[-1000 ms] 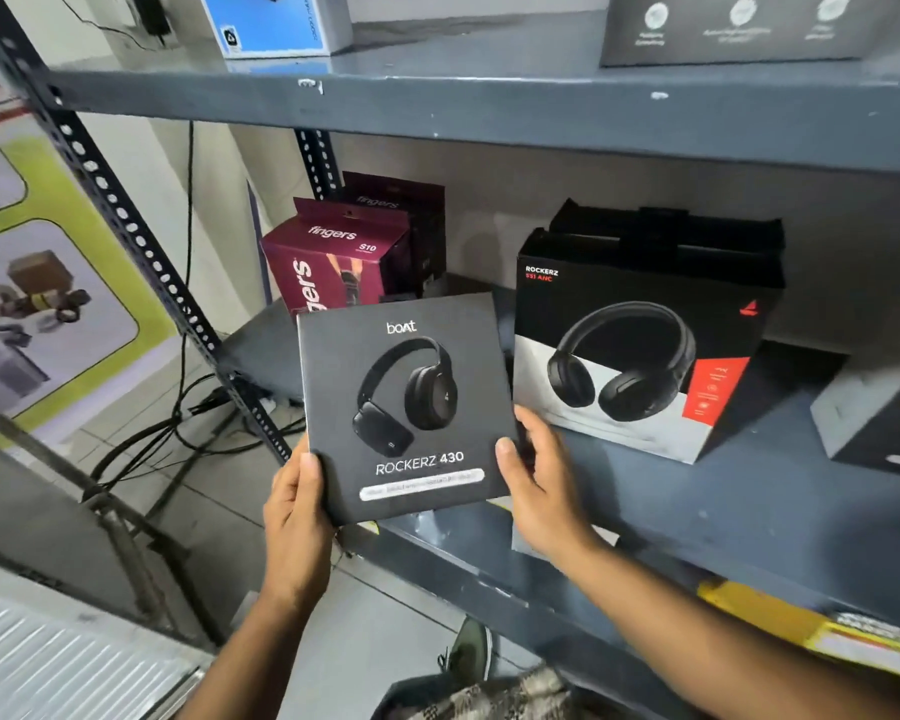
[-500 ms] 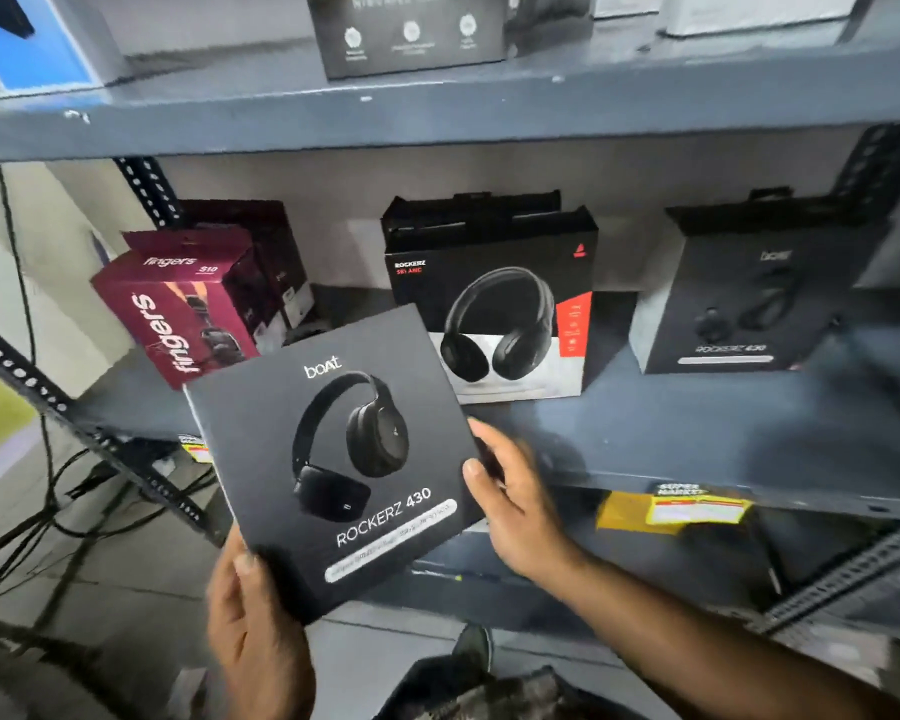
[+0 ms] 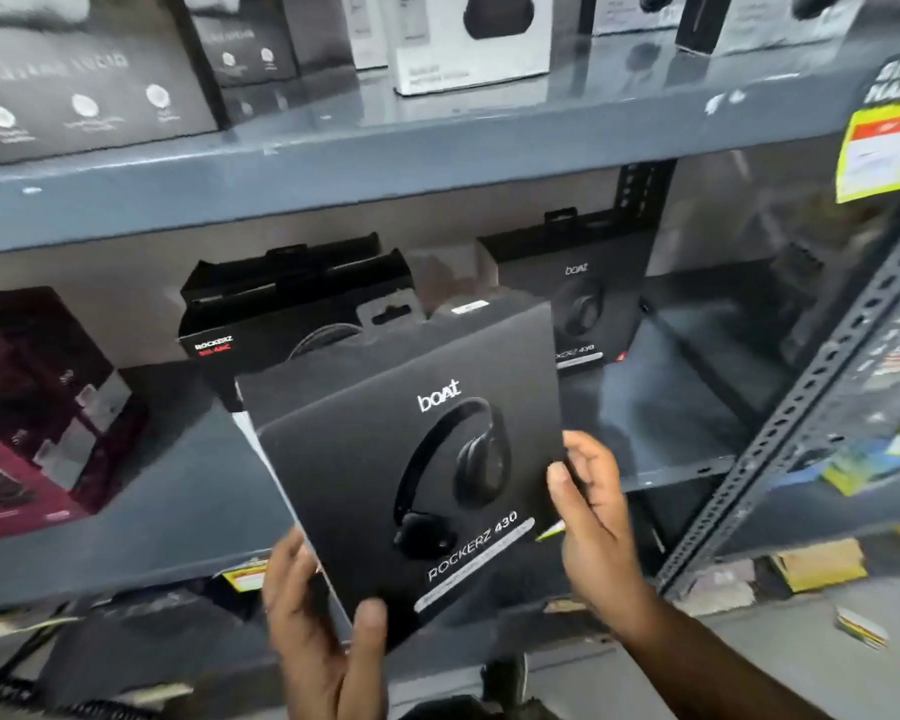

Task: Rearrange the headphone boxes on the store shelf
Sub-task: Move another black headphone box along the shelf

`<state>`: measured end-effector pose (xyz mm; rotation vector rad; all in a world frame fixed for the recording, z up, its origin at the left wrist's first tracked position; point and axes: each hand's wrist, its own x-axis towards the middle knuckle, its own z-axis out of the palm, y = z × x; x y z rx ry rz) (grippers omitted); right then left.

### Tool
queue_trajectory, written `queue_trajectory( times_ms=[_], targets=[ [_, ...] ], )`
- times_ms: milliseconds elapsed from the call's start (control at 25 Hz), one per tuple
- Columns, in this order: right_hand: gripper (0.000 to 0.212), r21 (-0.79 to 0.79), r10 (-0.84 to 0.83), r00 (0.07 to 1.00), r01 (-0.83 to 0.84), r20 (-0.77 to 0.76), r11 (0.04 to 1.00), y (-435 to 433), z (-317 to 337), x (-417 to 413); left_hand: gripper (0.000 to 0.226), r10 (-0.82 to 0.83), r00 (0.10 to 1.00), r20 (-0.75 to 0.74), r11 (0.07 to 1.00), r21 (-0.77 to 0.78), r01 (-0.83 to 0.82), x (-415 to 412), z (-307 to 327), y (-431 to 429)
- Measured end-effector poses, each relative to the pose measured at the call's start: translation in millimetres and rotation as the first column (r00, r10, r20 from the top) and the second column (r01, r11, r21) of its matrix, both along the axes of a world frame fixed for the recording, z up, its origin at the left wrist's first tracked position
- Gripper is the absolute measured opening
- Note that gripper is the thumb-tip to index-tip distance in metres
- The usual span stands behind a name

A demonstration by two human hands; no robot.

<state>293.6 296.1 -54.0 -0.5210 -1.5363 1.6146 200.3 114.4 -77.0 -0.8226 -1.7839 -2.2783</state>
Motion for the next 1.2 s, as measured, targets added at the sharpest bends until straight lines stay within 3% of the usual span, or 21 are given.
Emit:
queue_trajectory(
  times_ms=[120,240,360,600,680,880,1000,1080,1200],
  targets=[
    [0.021,-0.101,-0.217,0.976,0.219,0.027,0.971,63,5,16,0.066,-0.237,0.971,-0.044,0.959,-0.172,0.226,-8,7,66],
    [0.031,-0.072,-0.306,0.948,0.313,0.093,0.947,121,8,22,0.079,-0.418,0.899,0.129,0.85,-0.294,0.438,-30,13,143],
    [0.044,-0.028,-0.335,0.933,0.341,0.128,0.94,158,6,22,0.087,-0.495,0.854,0.162,0.767,-0.38,0.517,-59,14,196],
    [0.036,-0.115,-0.343,0.921,0.367,0.182,0.923,187,-9,4,0.092,-0.512,0.832,0.215,0.681,-0.489,0.546,-86,-13,224],
    [0.031,-0.135,-0.351,0.917,0.379,0.189,0.916,192,-11,-2,0.097,-0.502,0.839,0.211,0.695,-0.479,0.536,-89,-22,224],
    [0.065,-0.377,-0.245,0.969,0.231,0.011,0.897,221,16,-16,0.146,-0.422,0.848,0.321,0.645,-0.551,0.53,-96,-19,237],
    [0.076,-0.386,-0.094,0.995,0.078,-0.024,0.919,237,20,-26,0.13,-0.438,0.82,0.368,0.575,-0.586,0.57,-102,-8,245],
    [0.1,-0.436,-0.148,0.989,0.143,0.023,0.889,247,3,-30,0.103,-0.45,0.797,0.404,0.557,-0.571,0.604,-107,-3,248],
    [0.12,-0.486,-0.297,0.954,0.272,0.026,0.831,251,-11,-36,0.098,-0.462,0.785,0.412,0.538,-0.574,0.618,-114,-1,248]
  ],
)
